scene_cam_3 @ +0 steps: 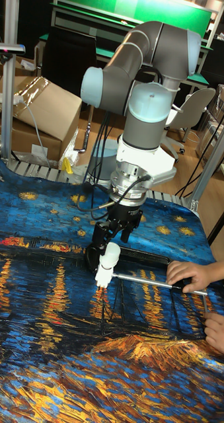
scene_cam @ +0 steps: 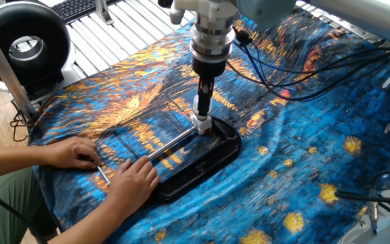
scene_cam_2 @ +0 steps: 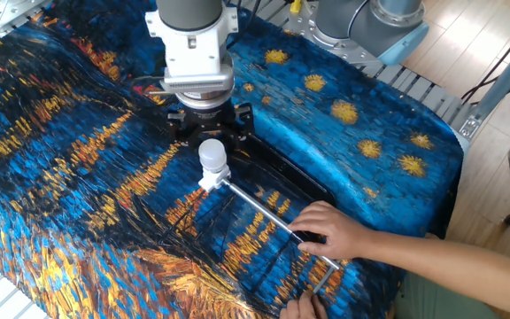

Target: Take out the light bulb by rotating it

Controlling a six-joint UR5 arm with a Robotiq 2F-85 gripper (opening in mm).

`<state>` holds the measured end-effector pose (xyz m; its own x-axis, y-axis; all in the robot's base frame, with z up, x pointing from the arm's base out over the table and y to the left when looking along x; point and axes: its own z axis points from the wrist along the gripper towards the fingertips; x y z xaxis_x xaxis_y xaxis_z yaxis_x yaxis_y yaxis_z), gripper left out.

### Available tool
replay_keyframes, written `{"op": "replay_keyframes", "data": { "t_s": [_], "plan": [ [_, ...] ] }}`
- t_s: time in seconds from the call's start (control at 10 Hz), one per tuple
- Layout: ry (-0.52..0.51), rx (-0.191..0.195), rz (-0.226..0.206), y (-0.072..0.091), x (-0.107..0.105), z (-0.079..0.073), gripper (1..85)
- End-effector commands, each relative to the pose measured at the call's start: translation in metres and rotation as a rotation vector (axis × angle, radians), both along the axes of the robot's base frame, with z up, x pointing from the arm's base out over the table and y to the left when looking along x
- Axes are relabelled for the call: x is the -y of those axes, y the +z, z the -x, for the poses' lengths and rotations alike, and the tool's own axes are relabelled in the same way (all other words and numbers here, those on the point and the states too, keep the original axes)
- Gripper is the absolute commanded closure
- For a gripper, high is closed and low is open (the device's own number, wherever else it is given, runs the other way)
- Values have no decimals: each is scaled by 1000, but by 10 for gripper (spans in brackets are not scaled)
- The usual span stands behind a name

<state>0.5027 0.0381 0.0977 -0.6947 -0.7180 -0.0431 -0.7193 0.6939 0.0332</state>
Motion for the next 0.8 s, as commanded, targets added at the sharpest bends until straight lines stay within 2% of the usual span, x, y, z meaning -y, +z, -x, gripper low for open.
{"op": "replay_keyframes", "data": {
  "t_s": [0.0,0.1,0.3,0.4,0.6,0.7],
  "plan": [
    [68,18,-2,0,0,-3,97],
    [20,30,-6,1,0,-6,97],
    [-270,26,-33,7,0,-10,133],
    [-363,15,-50,8,0,-9,140],
    [-518,-3,-74,10,-1,-9,177],
    [-549,5,-71,8,2,-11,203]
  ]
}}
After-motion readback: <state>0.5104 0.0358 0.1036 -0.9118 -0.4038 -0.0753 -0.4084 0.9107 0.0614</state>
